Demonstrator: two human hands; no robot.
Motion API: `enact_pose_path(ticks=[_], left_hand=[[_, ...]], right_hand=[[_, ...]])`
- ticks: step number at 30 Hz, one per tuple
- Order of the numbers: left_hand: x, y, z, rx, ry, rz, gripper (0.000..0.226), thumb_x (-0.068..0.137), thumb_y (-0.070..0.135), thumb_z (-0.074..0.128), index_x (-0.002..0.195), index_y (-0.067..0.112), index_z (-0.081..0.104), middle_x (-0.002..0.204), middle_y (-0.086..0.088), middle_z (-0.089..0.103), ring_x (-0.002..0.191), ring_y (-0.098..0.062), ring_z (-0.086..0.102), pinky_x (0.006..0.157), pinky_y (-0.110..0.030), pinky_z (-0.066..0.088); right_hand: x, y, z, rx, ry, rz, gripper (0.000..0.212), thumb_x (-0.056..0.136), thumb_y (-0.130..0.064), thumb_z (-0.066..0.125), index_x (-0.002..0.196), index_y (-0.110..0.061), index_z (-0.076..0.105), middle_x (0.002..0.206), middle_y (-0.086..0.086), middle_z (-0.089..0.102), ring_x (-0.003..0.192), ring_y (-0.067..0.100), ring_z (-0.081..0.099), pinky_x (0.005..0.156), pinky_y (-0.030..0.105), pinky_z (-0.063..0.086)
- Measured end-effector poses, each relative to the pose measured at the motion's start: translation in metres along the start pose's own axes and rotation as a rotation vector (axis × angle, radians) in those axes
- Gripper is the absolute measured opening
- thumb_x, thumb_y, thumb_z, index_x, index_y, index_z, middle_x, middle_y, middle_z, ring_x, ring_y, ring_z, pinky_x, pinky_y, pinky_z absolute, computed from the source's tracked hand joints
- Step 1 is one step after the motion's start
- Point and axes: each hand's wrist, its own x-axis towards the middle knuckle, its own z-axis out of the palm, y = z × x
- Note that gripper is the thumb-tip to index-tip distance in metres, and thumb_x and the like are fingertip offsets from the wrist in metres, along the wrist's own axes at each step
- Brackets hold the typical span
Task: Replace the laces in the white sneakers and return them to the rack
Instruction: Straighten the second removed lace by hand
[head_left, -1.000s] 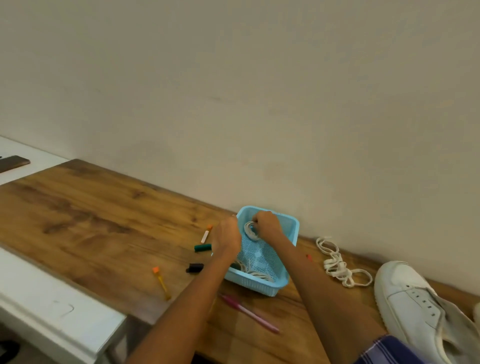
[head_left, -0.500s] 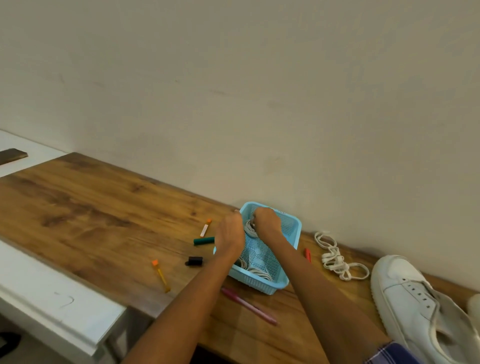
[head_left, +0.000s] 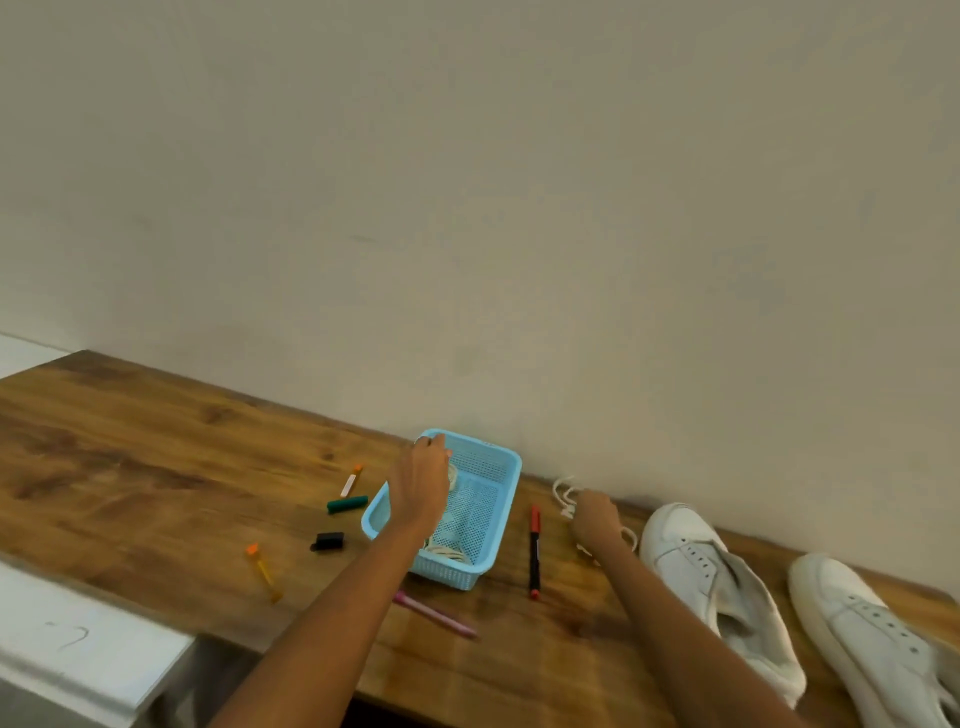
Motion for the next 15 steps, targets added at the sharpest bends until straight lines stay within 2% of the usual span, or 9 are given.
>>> enact_pose_path(ticks=[2,4,6,8,9,12,15], left_hand=[[-0.001,0.009,-0.01,0.005,-0.012,0.032,0.029,0.101,0.016,0.037,0.122,0.011,0.056,0.112,-0.005,0.064,0.099,-0.02,0.061,0.076,-0.026,0.046],[-0.003,0.021,-0.023,0.024,-0.091,0.068,0.03,0.098,0.009,0.039,0.123,0.011,0.057,0.113,-0.006,0.064,0.102,-0.021,0.061,0.082,-0.03,0.048],[-0.006,0.041,-0.039,-0.006,-0.171,0.102,0.03,0.096,0.005,0.04,0.119,0.01,0.058,0.115,-0.008,0.064,0.103,-0.023,0.061,0.084,-0.032,0.047],[-0.013,0.063,-0.063,-0.087,-0.203,0.155,0.024,0.096,0.008,0.043,0.111,0.013,0.06,0.117,-0.009,0.064,0.099,-0.022,0.06,0.082,-0.032,0.045],[-0.017,0.076,-0.078,-0.162,-0.212,0.181,0.021,0.097,0.014,0.045,0.113,0.016,0.059,0.119,-0.007,0.063,0.1,-0.02,0.059,0.084,-0.032,0.043],[-0.029,0.112,-0.123,-0.421,-0.249,0.215,0.048,0.095,0.036,0.052,0.137,0.015,0.044,0.127,-0.004,0.058,0.116,-0.023,0.054,0.098,-0.037,0.043],[-0.046,0.141,-0.166,-0.567,-0.234,0.214,0.052,0.091,0.04,0.056,0.133,0.011,0.048,0.127,-0.006,0.058,0.116,-0.023,0.056,0.098,-0.037,0.044]], right_hand=[[-0.006,0.008,-0.021,0.079,0.103,0.019,0.026,0.094,0.0,0.042,0.119,0.0,0.052,0.124,0.016,0.057,0.115,0.027,0.055,0.091,0.029,0.045],[-0.012,0.014,-0.053,0.213,0.243,-0.006,0.023,0.091,0.003,0.044,0.113,0.001,0.051,0.119,0.019,0.056,0.111,0.031,0.053,0.086,0.031,0.043],[-0.022,0.014,-0.093,0.345,0.362,-0.078,0.011,0.088,0.004,0.046,0.093,-0.003,0.052,0.106,0.02,0.059,0.103,0.033,0.053,0.073,0.03,0.036],[-0.041,0.009,-0.134,0.435,0.427,-0.169,0.025,0.087,0.002,0.049,0.069,-0.012,0.041,0.083,0.012,0.059,0.086,0.03,0.053,0.062,0.026,0.025],[-0.056,0.007,-0.155,0.49,0.444,-0.209,0.028,0.087,0.001,0.051,0.065,-0.011,0.038,0.073,0.008,0.055,0.079,0.028,0.051,0.06,0.026,0.024],[-0.102,0.002,-0.203,0.687,0.487,-0.321,0.013,0.084,0.003,0.052,0.074,-0.004,0.048,0.069,0.01,0.055,0.069,0.025,0.053,0.062,0.028,0.039],[-0.154,0.007,-0.24,0.888,0.549,-0.409,0.012,0.081,0.007,0.052,0.082,-0.003,0.056,0.07,0.001,0.057,0.067,0.017,0.056,0.065,0.026,0.047]])
